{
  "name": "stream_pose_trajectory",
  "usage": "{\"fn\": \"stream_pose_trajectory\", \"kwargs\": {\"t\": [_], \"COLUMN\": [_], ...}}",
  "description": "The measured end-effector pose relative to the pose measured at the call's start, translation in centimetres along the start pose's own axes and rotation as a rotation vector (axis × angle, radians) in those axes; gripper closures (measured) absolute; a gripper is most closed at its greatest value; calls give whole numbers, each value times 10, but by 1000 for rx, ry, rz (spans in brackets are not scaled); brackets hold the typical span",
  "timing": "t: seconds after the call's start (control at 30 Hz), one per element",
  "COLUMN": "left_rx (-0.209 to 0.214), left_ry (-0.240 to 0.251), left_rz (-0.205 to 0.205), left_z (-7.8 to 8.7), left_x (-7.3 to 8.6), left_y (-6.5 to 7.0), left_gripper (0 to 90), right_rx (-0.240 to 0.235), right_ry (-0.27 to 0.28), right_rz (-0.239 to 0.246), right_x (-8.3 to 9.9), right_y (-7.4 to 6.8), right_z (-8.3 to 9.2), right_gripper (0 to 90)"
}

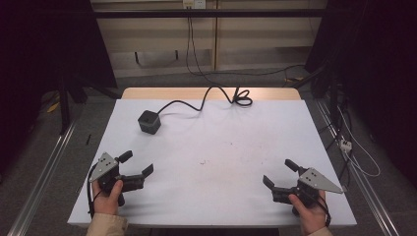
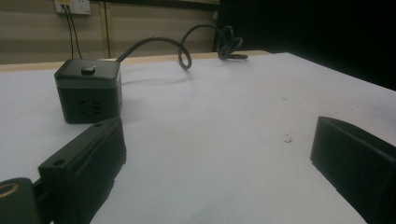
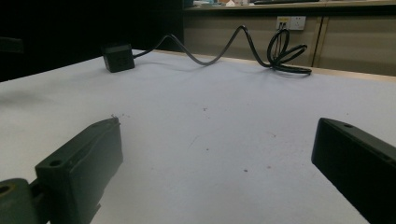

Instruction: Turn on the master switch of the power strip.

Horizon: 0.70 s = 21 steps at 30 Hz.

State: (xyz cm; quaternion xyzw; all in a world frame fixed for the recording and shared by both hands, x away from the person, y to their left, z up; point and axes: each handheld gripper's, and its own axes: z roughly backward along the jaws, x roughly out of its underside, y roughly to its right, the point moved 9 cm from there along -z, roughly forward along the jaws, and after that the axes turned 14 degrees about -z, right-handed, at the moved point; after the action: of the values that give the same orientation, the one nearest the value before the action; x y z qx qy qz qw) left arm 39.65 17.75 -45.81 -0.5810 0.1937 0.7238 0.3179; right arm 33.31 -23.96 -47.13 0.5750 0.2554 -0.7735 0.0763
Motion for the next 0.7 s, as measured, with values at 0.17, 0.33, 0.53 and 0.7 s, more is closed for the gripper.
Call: {"fn": "stream_pose_trajectory", "kwargs": {"t": [0.17,0.33,0.53,0.7], "left_rx": [5,-6,-15,-26], "left_ry": [2,9,7,15], "left_rz": [-1,1,9,7], "left_z": [-1,-3,-10,-16], "left_x": [0,-3,-7,-14], "left_y": [1,-2,-5,-7], "left_gripper": [31,31,30,29], "right_rx": [-5,-7,-7,0], "right_ry": [5,9,17,15], "right_rz": [-6,-4,-15,-13], "right_x": [-1,-1,-2,-2], "right_y": [0,0,1,2], "right_z": [0,0,0,-1], "right_gripper": [14,14,4,4]}}
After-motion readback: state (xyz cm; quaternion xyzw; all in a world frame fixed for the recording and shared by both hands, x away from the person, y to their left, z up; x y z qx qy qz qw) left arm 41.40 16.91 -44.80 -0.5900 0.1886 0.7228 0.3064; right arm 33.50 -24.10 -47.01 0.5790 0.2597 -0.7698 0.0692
